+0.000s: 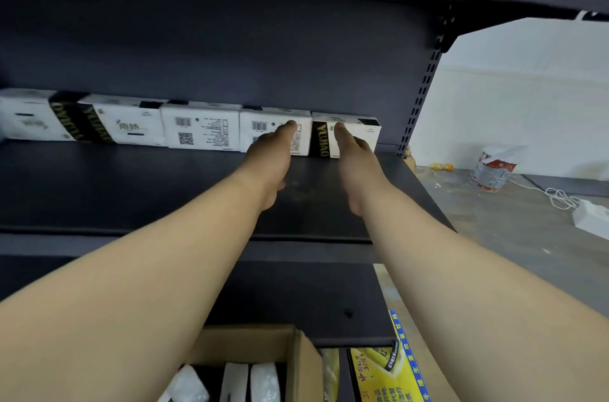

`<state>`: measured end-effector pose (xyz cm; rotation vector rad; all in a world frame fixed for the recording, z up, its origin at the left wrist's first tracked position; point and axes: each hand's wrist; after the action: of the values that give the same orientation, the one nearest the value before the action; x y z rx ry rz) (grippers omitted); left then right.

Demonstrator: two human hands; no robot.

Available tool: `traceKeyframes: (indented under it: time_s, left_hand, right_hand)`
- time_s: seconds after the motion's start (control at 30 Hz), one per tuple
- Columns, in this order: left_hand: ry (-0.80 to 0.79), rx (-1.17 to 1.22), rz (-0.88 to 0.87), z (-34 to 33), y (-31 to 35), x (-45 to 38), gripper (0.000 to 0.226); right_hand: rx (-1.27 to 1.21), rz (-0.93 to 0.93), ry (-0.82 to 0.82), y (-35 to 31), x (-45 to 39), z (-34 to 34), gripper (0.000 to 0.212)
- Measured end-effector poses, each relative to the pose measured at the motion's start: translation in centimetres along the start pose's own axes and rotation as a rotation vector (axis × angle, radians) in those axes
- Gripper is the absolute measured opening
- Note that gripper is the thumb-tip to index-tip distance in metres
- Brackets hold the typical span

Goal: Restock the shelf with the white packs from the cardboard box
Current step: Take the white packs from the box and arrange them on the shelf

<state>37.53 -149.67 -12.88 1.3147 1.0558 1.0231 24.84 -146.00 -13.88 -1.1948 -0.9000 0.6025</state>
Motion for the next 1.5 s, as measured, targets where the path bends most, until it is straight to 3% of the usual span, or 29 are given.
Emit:
traceKeyframes:
  time_s: [0.17,0.23,0.33,0.63,1.03,1.33,1.5]
  left_hand:
    - [0.04,0.028,-0.018,7.2,0.8,3.9,0.046]
    - [0.056,0.022,-0.034,10.4,1.0,5.6,0.054]
    - [0.073,-0.001,-0.045,15.1,0.9,7.8,0.061]
    - [0.118,0.001,-0.056,24.5,1.2,12.0,0.055]
    - [0.161,0.021,-0.035,25.8,-2.2,13.5,0.06]
    - [0.249,0.057,0.097,24.8,-8.2,15.9,0.059]
    - [0.328,0.027,0.201,25.5,-12.0,17.0,0.057]
  right_hand:
    - [-0.054,0.0,-0.043,0.3,5.7,-6.0,0.076]
    - [-0.04,0.004,-0.053,0.7,7.9,-8.6,0.079]
    - [-0.02,0.025,-0.099,1.2,11.2,-12.4,0.075]
    - [0.003,0.047,-0.233,1.5,18.5,-20.4,0.069]
    - [0.077,0.017,-0.392,4.6,19.9,-22.7,0.065]
    - [0.114,-0.108,-0.514,10.6,18.5,-21.9,0.063]
    - [0.191,-0.222,-0.505,15.0,18.1,-22.0,0.065]
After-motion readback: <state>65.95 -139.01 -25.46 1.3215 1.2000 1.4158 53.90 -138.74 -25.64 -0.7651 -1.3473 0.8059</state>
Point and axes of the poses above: each hand's wrist, its own x-axis away from the middle knuckle, its own z-axis out of the back of the hand, y = z × x, and after that the axes turned 10 degrees about -z, right-handed
